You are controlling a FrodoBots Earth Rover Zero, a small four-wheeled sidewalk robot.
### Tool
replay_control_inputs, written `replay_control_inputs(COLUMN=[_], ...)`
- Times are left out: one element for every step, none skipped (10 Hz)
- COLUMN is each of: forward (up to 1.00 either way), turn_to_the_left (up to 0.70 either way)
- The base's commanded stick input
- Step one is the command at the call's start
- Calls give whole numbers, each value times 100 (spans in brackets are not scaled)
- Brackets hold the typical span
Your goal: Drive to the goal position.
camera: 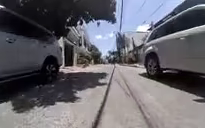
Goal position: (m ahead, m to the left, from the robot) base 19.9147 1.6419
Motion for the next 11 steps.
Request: replay_control_inputs(forward=[100,100,100,100,100,100,100,100,100,100,100], turn_to_the_left=[1,1,1,1,1,1,1,1,1,1,1])
